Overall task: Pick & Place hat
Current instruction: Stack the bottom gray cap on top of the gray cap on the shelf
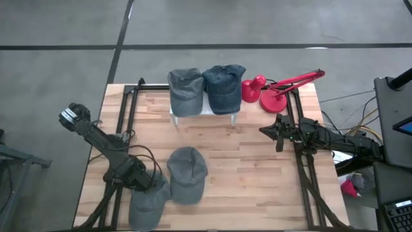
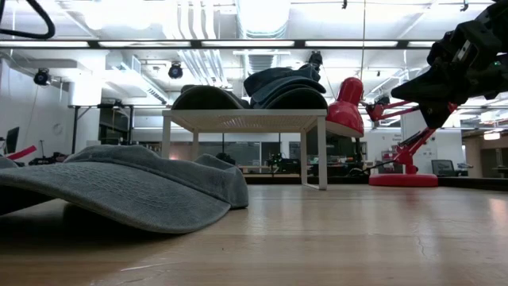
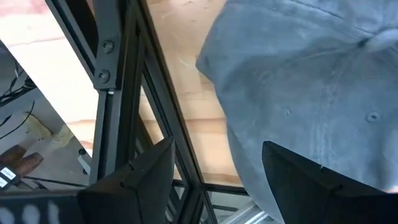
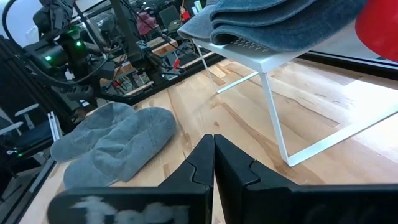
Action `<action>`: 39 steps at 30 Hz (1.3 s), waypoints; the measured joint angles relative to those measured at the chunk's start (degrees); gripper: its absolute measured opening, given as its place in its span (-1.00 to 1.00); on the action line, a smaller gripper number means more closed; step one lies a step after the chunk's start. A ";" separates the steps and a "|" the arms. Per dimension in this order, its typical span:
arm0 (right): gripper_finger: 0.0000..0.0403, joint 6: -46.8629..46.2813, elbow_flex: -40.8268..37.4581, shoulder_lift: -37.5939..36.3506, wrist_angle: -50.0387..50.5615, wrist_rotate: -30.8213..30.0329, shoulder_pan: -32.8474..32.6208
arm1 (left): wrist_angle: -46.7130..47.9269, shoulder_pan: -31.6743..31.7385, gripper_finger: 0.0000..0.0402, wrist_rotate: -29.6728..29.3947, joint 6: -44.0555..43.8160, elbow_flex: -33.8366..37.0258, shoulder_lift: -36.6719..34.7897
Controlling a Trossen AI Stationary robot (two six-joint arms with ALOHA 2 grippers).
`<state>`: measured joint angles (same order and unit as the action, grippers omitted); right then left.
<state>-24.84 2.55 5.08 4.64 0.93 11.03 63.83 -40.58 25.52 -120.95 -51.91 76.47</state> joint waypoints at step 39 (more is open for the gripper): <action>-0.96 -0.02 0.00 0.00 0.00 0.00 0.00 | -35.88 -0.09 -0.82 -2.27 -2.69 21.08 -0.06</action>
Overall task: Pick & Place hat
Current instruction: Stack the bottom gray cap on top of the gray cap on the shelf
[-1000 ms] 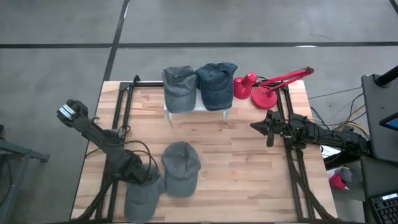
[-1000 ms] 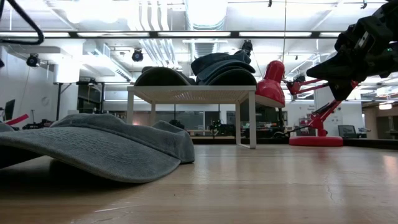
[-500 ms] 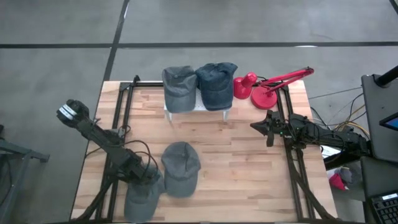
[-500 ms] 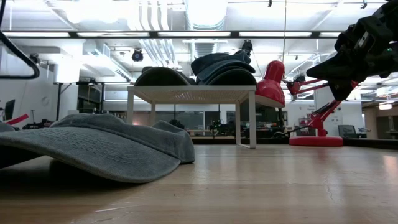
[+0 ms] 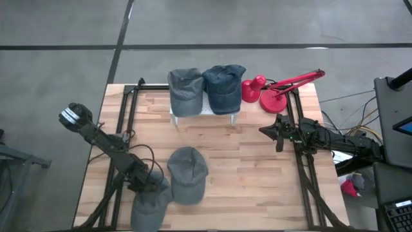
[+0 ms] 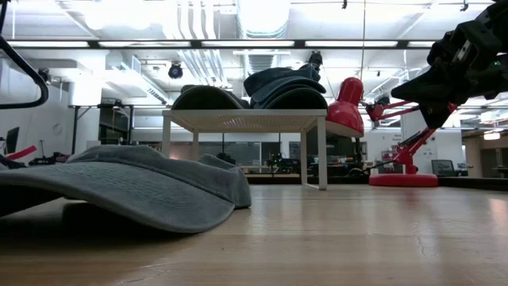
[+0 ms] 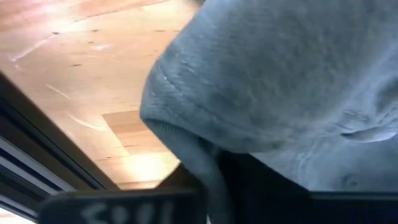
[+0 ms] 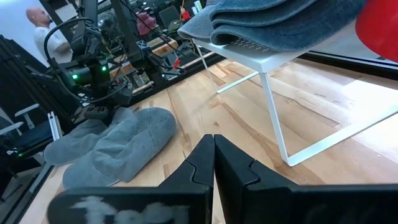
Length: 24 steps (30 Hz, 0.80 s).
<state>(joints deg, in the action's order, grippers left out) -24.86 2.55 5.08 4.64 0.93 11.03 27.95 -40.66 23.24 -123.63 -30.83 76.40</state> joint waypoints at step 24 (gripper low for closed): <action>-0.96 -0.20 0.01 -0.02 -0.04 0.02 0.00 | 1.63 0.02 -1.00 6.46 -0.28 -9.33 -7.16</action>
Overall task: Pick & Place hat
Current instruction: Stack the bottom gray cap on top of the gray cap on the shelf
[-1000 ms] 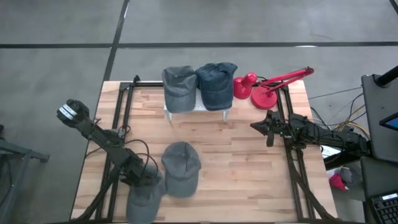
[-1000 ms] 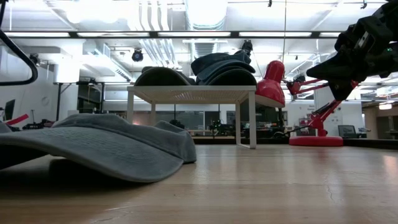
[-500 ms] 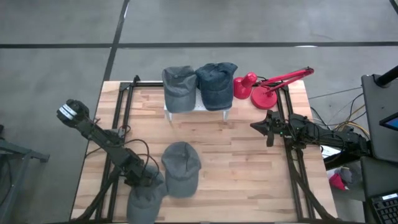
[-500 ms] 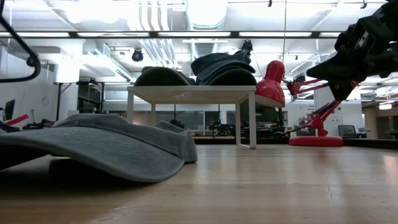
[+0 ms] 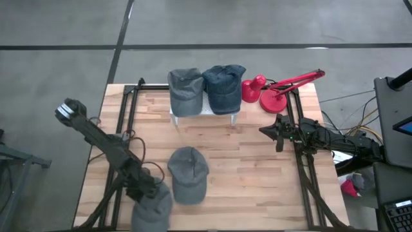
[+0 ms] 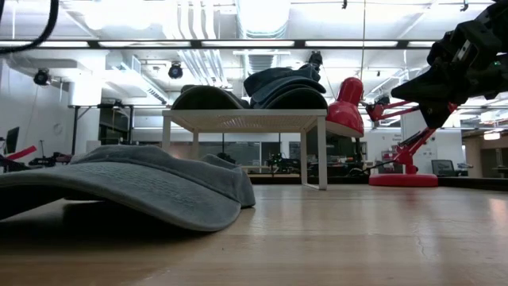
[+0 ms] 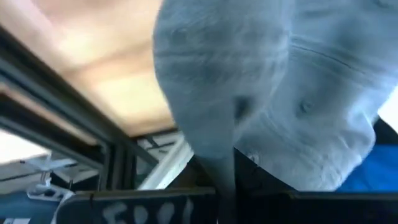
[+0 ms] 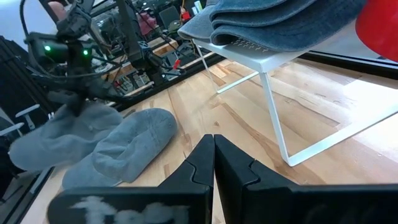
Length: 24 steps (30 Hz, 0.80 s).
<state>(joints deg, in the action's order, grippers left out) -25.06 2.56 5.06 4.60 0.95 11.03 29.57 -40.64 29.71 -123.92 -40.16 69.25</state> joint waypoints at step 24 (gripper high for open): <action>-0.96 0.07 0.00 0.02 0.00 -0.01 0.00 | -1.56 -0.02 -1.00 -21.73 3.08 -14.34 -5.00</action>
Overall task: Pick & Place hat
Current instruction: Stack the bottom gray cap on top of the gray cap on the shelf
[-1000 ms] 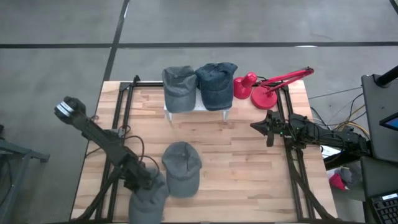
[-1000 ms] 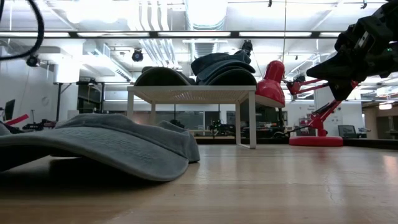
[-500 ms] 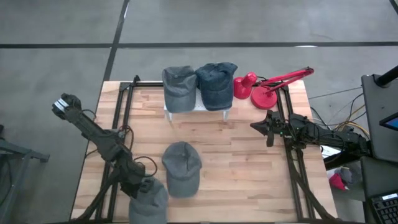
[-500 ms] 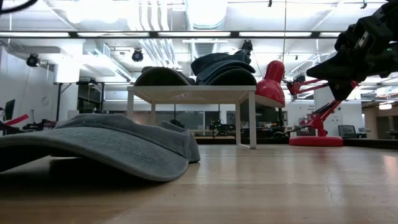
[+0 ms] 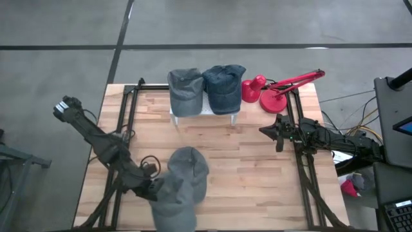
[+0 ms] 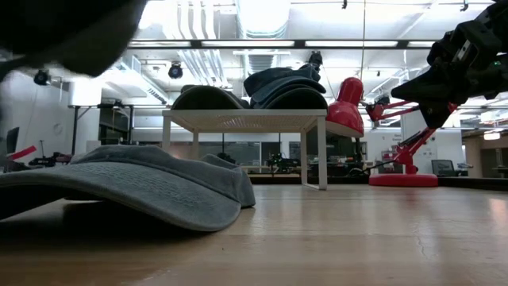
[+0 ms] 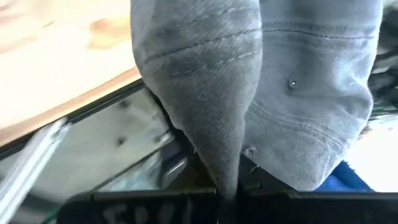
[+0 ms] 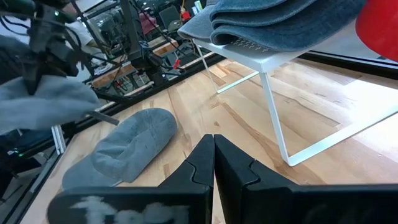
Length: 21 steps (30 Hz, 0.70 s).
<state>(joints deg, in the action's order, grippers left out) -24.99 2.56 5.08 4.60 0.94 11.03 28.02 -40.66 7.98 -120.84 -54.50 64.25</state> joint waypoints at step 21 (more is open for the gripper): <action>-0.96 -0.03 -0.01 0.00 0.03 0.00 0.00 | -0.10 4.37 -1.00 -27.33 13.19 -6.89 -0.44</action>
<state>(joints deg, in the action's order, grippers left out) -25.02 2.55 5.08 4.63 0.94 11.03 27.91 -36.29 -19.36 -107.65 -61.39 63.81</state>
